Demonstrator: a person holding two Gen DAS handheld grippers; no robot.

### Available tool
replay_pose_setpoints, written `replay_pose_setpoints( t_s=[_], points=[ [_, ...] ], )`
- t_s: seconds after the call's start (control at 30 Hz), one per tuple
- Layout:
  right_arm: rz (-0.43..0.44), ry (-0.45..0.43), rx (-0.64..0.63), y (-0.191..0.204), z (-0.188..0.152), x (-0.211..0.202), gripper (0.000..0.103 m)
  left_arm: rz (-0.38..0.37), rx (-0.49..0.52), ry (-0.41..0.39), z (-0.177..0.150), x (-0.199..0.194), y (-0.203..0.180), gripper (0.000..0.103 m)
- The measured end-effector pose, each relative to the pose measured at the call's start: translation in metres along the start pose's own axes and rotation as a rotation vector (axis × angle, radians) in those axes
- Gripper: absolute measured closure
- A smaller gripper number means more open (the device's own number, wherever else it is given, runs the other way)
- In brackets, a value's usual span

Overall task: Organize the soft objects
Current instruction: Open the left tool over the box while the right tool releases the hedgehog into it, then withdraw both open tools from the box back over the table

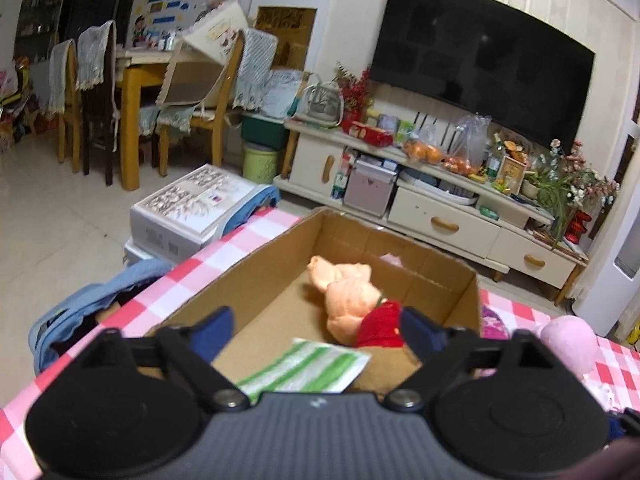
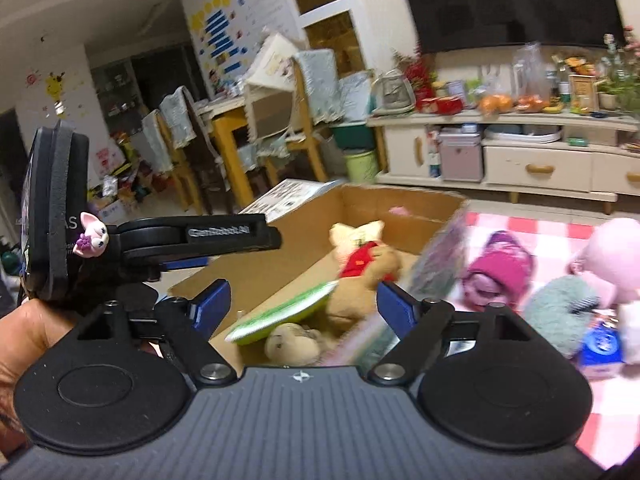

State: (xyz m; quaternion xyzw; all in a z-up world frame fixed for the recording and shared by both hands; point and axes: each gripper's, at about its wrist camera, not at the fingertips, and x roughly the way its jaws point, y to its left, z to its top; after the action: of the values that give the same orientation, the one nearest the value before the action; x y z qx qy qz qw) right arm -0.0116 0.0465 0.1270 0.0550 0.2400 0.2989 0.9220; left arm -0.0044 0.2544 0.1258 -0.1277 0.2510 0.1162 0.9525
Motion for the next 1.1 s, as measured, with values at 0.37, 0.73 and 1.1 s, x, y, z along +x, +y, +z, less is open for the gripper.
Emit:
replay_pose_setpoints(
  t_s=[0.37,0.73,1.1],
  points=[
    [-0.167,-0.04,0.103,-0.044,-0.026,-0.046,0.0,-0.068,0.11,-0.019,-0.009,-0.01,-0.034,0.001],
    [-0.251,-0.058,0.093,-0.057,-0.048,-0.078,0.0,-0.096,0.173,-0.013,-0.019,-0.013,-0.064,0.001],
    [-0.291,-0.066,0.141,-0.071,-0.056,-0.097,0.0,-0.119,0.253,-0.001,-0.033,-0.016,-0.095,0.001]
  ],
)
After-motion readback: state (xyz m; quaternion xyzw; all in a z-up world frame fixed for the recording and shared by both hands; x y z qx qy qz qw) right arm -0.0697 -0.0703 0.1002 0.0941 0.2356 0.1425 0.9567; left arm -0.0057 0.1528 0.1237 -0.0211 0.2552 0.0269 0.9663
